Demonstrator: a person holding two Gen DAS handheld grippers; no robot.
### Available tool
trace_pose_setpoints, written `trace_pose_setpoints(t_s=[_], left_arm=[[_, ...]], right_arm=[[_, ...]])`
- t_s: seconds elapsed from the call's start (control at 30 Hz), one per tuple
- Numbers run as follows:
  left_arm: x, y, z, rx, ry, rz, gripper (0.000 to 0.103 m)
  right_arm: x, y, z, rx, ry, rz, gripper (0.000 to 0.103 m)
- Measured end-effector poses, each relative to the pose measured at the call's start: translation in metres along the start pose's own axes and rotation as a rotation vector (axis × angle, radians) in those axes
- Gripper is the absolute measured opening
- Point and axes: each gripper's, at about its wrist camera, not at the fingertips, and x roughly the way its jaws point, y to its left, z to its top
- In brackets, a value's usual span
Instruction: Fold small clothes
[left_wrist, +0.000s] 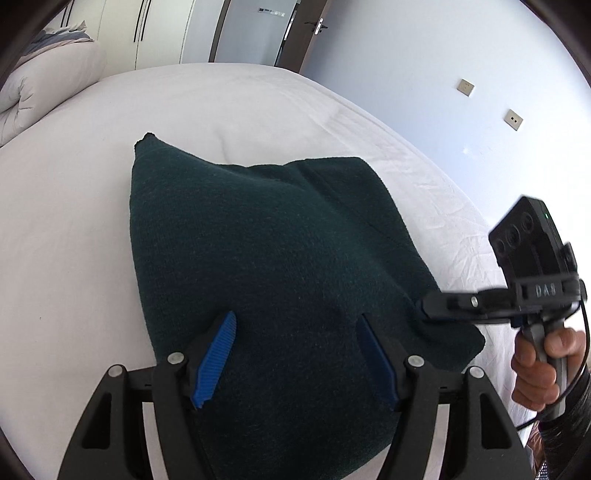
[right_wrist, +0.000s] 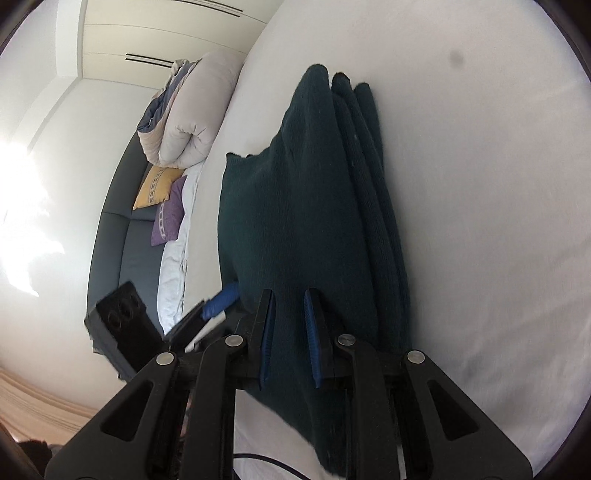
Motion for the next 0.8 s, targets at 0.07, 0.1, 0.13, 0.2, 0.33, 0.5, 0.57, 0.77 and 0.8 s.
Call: trace_pose_setpoints(t_s=[0.07, 0.1, 0.13, 0.2, 0.33, 0.5, 0.57, 0.77, 0.8], left_arm=[[-0.001, 0.001, 0.0, -0.002, -0.003, -0.006, 0.07], [-0.003, 0.002, 0.0, -0.005, -0.007, -0.014, 0.07], [-0.007, 0.003, 0.0, -0.014, -0.013, -0.026, 0.07], [-0.021, 0.009, 0.002, -0.037, -0.033, -0.044, 0.07], [-0.061, 0.03, 0.009, -0.069, -0.153, -0.025, 0.081], [-0.064, 0.072, 0.017, -0.188, -0.168, 0.009, 0.09], [-0.05, 0.085, 0.014, -0.241, -0.123, -0.024, 0.089], [0.004, 0.109, 0.004, -0.392, 0.052, -0.145, 0.078], [0.008, 0.11, 0.004, -0.401, 0.058, -0.167, 0.078]], right_arm=[[-0.006, -0.004, -0.024, -0.009, 0.017, -0.011, 0.016], [-0.008, -0.006, -0.035, -0.009, 0.024, -0.002, 0.016], [-0.012, -0.009, -0.047, -0.008, 0.021, 0.003, 0.016], [-0.024, -0.013, -0.064, -0.008, 0.008, 0.016, 0.016], [-0.051, -0.002, -0.078, -0.045, -0.037, -0.016, 0.017], [-0.083, 0.011, -0.056, -0.053, -0.18, -0.067, 0.079], [-0.081, 0.016, -0.041, -0.066, -0.198, -0.08, 0.079], [-0.031, 0.014, 0.02, -0.032, -0.097, -0.111, 0.079], [-0.022, 0.012, 0.024, -0.022, -0.082, -0.126, 0.078]])
